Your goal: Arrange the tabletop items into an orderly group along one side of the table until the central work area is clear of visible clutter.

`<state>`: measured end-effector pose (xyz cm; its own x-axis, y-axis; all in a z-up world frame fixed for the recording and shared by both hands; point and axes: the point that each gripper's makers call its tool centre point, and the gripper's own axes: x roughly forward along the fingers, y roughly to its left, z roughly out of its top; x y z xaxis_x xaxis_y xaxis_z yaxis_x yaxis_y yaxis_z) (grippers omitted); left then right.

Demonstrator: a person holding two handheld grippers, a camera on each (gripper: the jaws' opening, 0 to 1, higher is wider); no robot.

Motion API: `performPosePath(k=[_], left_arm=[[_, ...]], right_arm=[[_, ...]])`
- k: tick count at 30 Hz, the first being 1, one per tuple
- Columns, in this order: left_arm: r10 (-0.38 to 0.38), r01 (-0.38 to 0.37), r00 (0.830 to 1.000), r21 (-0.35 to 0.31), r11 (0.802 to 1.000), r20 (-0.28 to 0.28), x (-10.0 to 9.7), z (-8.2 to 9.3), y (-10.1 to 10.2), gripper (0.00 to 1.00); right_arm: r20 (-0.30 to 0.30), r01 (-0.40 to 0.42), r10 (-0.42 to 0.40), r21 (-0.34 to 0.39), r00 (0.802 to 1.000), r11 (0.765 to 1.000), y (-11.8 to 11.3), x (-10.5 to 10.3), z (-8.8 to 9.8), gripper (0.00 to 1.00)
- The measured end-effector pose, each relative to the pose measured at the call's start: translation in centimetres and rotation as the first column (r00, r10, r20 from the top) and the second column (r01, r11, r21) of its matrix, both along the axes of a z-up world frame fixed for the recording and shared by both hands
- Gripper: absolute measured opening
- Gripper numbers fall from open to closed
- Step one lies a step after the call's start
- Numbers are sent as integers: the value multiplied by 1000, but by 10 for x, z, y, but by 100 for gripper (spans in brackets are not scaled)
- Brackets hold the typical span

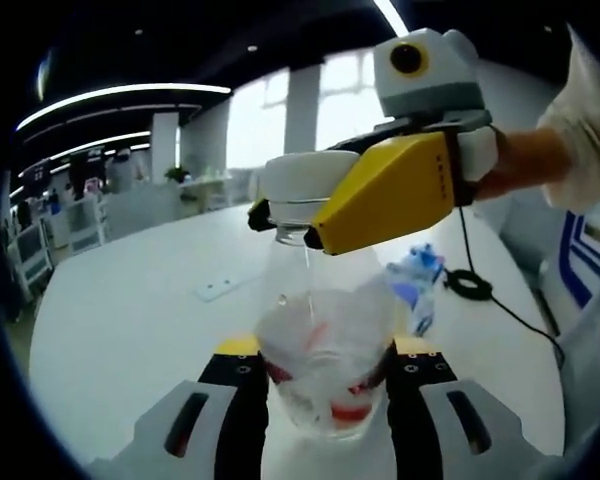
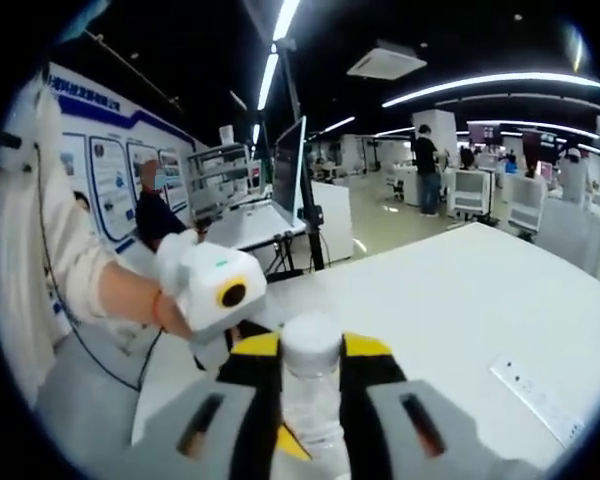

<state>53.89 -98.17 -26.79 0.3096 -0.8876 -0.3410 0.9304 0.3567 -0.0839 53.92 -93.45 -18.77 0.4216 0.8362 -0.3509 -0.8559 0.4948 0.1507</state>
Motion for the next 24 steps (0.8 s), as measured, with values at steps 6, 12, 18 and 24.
performPosePath(k=[6, 12, 18, 24], left_arm=[[-4, 4, 1000, -11, 1000, -9, -1, -1, -2, 42], [-8, 8, 1000, -19, 1000, -18, -1, -2, -3, 42], [-15, 14, 1000, -36, 999, -2, 0, 4, -6, 51], [-27, 27, 1000, -35, 999, -11, -4, 2, -7, 51]], right_arm=[[-1, -2, 2, -1, 1000, 1000, -1, -1, -2, 17], [-3, 2, -2, -1, 1000, 1000, -3, -1, -4, 17], [-12, -3, 3, -5, 1000, 1000, -2, -5, -10, 16], [-11, 10, -10, 1, 1000, 1000, -6, -4, -10, 16]])
